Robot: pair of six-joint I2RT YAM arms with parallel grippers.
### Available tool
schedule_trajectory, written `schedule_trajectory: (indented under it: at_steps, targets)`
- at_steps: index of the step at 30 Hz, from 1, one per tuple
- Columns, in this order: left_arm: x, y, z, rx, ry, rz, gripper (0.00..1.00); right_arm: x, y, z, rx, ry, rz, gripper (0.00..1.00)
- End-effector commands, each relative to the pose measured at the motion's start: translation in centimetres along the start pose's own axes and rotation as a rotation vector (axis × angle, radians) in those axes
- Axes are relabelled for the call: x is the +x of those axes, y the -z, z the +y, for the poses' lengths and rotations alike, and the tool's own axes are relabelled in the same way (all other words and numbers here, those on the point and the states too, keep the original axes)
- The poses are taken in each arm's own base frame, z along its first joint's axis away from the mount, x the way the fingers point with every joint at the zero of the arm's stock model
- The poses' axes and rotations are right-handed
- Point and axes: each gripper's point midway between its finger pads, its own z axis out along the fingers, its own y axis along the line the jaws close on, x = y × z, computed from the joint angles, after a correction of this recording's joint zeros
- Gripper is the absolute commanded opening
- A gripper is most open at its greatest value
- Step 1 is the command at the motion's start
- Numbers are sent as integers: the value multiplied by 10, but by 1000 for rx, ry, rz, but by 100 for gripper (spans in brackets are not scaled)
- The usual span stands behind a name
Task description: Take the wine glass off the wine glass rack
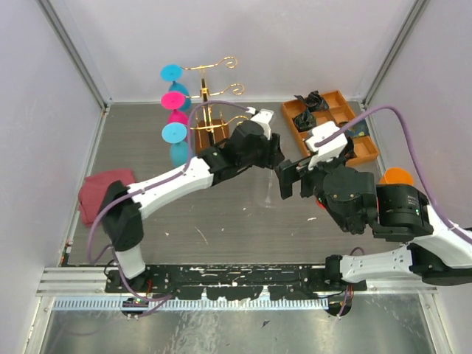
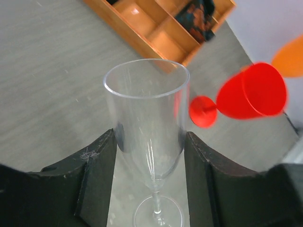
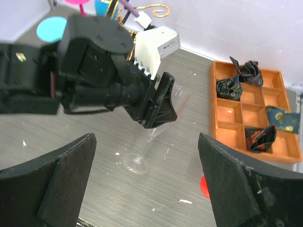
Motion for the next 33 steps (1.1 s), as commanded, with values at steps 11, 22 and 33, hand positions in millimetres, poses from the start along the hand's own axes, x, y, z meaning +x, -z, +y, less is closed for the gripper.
schedule_trajectory:
  at_steps: [11, 22, 33]
  targets:
    - [-83, -92, 7, -245, -296, -708, 22, -5, 27, -74, 266, -370, -144, 94]
    - [-88, -118, -6, -207, -273, -814, 23, 3, 45, -106, 302, -416, -176, 93]
    - [-55, -143, -30, -178, -271, -825, 29, 4, 60, -126, 304, -433, -178, 92]
